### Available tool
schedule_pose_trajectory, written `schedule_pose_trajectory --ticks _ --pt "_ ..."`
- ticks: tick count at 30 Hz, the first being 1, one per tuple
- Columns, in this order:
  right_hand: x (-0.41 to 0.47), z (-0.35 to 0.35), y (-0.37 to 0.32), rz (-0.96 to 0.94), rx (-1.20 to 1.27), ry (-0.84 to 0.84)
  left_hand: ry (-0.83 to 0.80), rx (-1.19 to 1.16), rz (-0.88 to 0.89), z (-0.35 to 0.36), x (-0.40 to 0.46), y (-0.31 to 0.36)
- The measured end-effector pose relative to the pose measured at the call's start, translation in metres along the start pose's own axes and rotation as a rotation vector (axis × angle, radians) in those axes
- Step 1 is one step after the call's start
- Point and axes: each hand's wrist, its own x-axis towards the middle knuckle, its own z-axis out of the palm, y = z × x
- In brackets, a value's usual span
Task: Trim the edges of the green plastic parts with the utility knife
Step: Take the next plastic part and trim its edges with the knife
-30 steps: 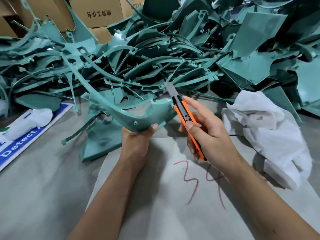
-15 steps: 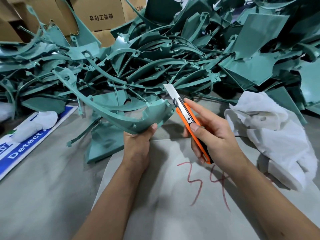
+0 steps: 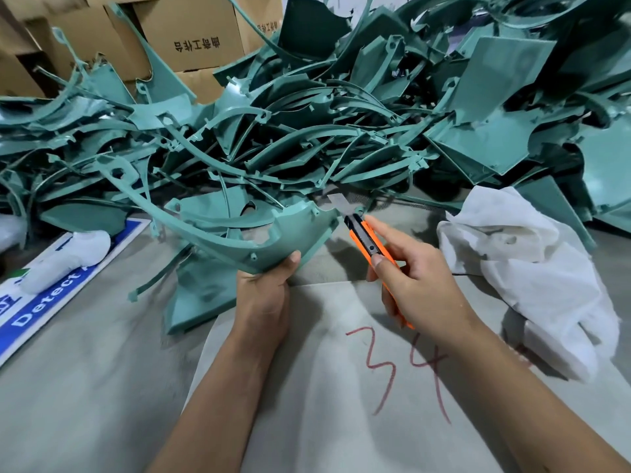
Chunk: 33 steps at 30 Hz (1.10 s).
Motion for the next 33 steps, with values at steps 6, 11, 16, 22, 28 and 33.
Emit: schedule_pose_trajectory --ticks 6,11,16,22,28,33 --pt "-0.002 0.001 -0.002 -0.126 -0.164 0.12 0.01 -0.056 0.004 0.002 0.001 0.002" --pt "-0.004 0.011 -0.007 -0.428 -0.247 0.064 -0.032 -0.064 0.04 0.003 -0.001 0.002" --pt "-0.001 0.012 -0.001 -0.42 -0.304 0.089 -0.033 0.013 0.009 0.002 -0.003 0.007" --pt "-0.001 0.01 0.007 -0.222 -0.422 0.128 -0.02 -0.131 -0.082 0.008 -0.004 0.012" --pt "-0.001 0.016 0.001 -0.262 -0.411 0.247 -0.048 -0.235 -0.134 0.007 -0.003 0.011" --pt "0.001 0.023 -0.001 -0.364 -0.363 0.252 -0.178 -0.277 -0.186 0.01 -0.005 0.005"
